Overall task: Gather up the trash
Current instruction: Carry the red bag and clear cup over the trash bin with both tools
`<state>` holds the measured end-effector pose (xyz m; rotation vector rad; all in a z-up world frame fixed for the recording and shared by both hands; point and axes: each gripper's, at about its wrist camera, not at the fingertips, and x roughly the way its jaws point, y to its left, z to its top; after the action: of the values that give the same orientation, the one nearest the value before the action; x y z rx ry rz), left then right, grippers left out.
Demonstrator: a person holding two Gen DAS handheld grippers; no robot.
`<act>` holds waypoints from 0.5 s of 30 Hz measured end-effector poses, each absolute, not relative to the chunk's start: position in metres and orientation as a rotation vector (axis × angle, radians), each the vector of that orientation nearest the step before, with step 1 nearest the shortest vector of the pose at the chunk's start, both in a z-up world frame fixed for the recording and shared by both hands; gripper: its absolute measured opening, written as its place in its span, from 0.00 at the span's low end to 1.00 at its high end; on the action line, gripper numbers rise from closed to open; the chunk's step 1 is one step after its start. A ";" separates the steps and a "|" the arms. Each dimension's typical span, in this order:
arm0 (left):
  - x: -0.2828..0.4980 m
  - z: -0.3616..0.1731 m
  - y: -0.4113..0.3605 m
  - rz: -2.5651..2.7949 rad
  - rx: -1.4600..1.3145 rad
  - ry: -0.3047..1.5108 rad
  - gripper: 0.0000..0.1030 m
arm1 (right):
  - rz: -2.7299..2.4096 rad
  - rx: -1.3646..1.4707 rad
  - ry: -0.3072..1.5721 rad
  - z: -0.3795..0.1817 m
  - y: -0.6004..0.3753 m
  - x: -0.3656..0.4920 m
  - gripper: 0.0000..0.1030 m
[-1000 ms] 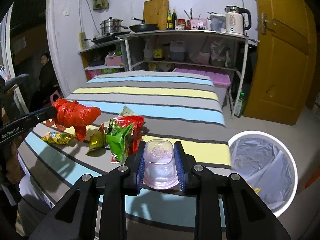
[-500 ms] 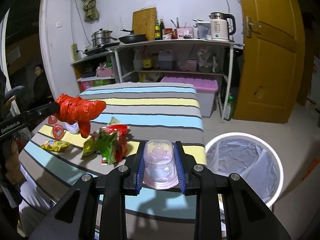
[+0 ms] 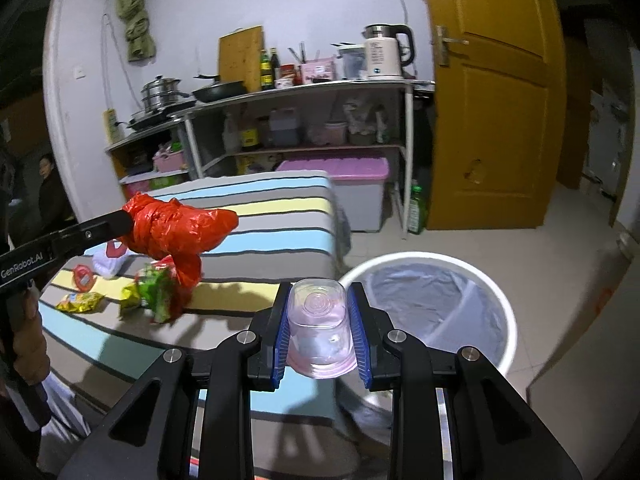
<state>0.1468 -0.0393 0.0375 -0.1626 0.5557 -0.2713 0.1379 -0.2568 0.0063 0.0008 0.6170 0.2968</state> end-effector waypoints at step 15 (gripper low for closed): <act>0.191 0.018 -0.119 -0.390 -0.097 0.625 0.29 | 0.197 0.060 0.654 -0.010 -0.315 0.153 0.28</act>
<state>0.1912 -0.1190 0.0181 -0.0973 0.6250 -0.3904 0.1533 -0.3148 -0.0099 0.0598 0.6536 0.1974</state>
